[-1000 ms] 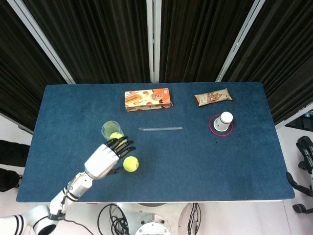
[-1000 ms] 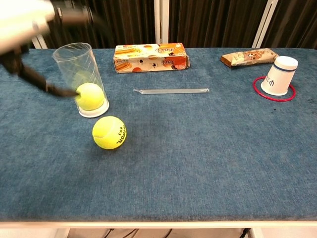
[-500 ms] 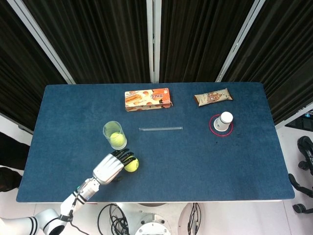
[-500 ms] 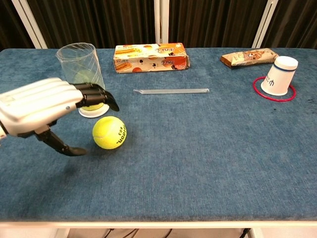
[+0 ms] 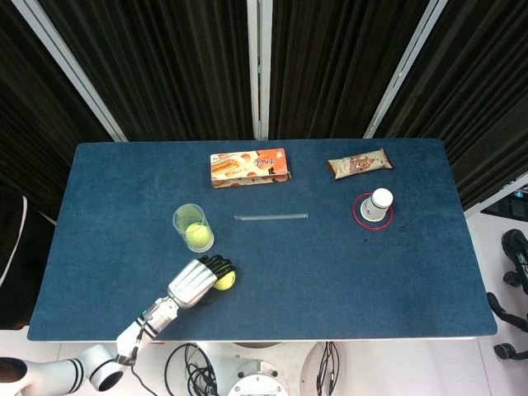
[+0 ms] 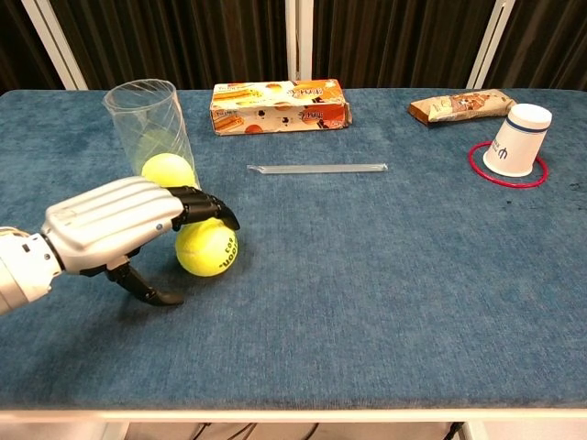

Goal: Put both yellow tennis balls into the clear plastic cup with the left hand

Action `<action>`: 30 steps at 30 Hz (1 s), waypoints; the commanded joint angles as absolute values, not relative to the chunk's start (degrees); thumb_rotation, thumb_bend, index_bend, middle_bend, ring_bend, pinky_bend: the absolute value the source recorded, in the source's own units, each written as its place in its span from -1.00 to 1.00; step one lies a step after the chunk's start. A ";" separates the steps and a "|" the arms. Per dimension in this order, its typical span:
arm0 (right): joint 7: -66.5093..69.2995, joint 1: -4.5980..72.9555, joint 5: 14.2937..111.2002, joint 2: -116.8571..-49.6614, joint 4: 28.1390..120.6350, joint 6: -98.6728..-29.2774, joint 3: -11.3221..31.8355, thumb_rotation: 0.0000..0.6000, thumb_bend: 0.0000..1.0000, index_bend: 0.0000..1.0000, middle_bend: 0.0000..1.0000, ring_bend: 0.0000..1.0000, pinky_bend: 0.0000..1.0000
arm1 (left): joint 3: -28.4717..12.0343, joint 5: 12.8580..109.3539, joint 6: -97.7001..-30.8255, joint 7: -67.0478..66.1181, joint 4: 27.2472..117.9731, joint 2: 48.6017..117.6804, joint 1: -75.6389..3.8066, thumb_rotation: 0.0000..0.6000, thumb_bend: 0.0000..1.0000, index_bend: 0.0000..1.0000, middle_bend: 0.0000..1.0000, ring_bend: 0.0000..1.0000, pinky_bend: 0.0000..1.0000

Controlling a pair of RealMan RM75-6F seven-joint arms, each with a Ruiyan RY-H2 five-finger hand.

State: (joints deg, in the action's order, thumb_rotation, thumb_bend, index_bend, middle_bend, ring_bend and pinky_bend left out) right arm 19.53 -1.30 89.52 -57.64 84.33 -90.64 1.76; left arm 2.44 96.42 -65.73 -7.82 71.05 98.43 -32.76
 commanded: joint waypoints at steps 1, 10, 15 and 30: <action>19.59 -1.26 89.51 -57.65 84.32 -90.57 1.77 1.00 -0.45 -1.00 -1.00 -1.00 -1.00 | 2.11 97.99 -68.26 -4.49 67.90 100.42 -33.18 1.00 -0.68 -0.09 -0.12 -0.24 0.15; 20.16 -1.45 89.21 -57.49 84.14 -90.82 1.96 1.00 -0.45 -1.00 -1.00 -1.00 -1.00 | 0.70 101.56 -76.64 0.06 64.05 102.30 -33.67 1.00 -0.60 0.29 0.29 0.24 0.63; 20.06 -1.29 89.55 -57.48 84.21 -90.83 1.97 1.00 -0.45 -1.00 -1.00 -1.00 -1.00 | -1.61 104.14 -82.28 -4.46 74.55 96.31 -33.88 1.00 -0.60 0.30 0.30 0.26 0.64; 20.42 -1.78 90.78 -57.00 84.37 -92.45 1.65 1.00 -0.45 -1.00 -1.00 -1.00 -1.00 | -13.41 89.50 -76.91 -12.45 85.42 86.25 -35.72 1.00 -0.59 0.28 0.26 0.23 0.60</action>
State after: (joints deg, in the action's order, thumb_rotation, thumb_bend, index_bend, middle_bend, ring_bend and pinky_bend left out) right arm 20.34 -1.69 90.80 -57.07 84.44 -92.35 1.68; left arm -12.54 91.06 -78.04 -11.96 86.37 86.75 -35.61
